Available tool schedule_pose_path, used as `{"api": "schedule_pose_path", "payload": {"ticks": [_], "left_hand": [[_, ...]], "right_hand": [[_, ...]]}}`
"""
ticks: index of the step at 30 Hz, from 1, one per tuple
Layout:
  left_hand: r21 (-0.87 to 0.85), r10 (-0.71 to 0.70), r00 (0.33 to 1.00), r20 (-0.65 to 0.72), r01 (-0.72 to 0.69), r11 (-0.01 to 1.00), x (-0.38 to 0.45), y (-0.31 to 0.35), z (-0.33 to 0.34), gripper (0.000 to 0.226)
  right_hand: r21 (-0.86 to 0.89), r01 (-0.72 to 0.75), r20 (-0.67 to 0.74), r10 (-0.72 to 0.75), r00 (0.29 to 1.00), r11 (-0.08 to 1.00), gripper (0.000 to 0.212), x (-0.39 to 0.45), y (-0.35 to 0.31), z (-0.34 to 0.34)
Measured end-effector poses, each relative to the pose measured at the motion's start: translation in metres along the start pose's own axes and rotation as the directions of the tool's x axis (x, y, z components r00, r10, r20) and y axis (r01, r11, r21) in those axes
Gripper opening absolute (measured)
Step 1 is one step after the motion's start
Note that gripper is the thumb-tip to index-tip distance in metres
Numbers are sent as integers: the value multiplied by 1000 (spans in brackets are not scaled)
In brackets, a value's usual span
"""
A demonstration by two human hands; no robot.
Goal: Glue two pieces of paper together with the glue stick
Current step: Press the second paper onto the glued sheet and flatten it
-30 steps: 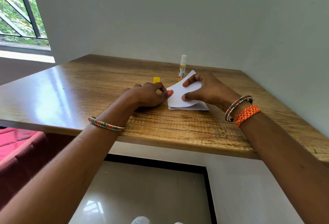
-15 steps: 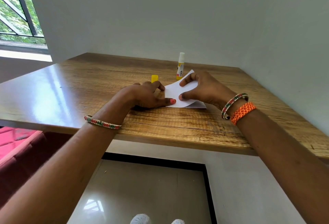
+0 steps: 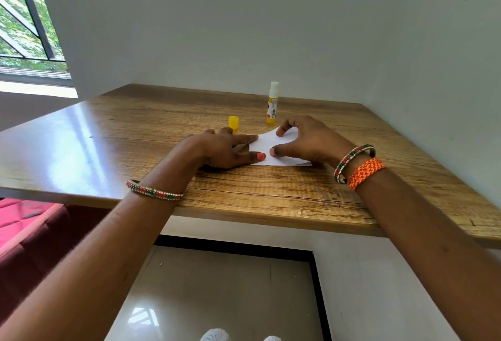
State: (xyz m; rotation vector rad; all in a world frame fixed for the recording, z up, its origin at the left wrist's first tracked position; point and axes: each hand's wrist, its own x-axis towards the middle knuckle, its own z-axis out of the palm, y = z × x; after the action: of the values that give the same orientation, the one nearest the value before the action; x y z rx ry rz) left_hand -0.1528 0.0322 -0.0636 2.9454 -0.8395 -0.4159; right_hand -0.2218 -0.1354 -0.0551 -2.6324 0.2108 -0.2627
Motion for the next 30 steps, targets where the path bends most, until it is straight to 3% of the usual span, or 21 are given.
{"api": "schedule_pose_path", "payload": {"ticks": [6,10,13,18,23,30], "left_hand": [[-1,2,1000,-6,-2,1000,-1,0,1,68],[0,3,1000,-9,-3,1000,-1,-1,0,68],[0,9,1000,-8,-9,1000,-2,-1,0,69],[3,2,1000,-11,-2,1000,-3,-1,0,71],[5,8,1000,-7,-8,1000,-5,0,0,71],[22,14,1000,-10,-14,1000,-3,-2,2,71]], "right_hand": [[-215,-87,86,108,990,973,54,5,5,-1],[-209,-88,119,115,986,974,54,4,4,-2],[-209,-21,165,57,985,978,54,-1,-1,0],[-392,129,276,-17,961,911,59,-8,-7,18],[-346,201,306,-92,948,916,53,-13,-11,20],[-399,110,337,34,941,910,63,-6,-5,18]]}}
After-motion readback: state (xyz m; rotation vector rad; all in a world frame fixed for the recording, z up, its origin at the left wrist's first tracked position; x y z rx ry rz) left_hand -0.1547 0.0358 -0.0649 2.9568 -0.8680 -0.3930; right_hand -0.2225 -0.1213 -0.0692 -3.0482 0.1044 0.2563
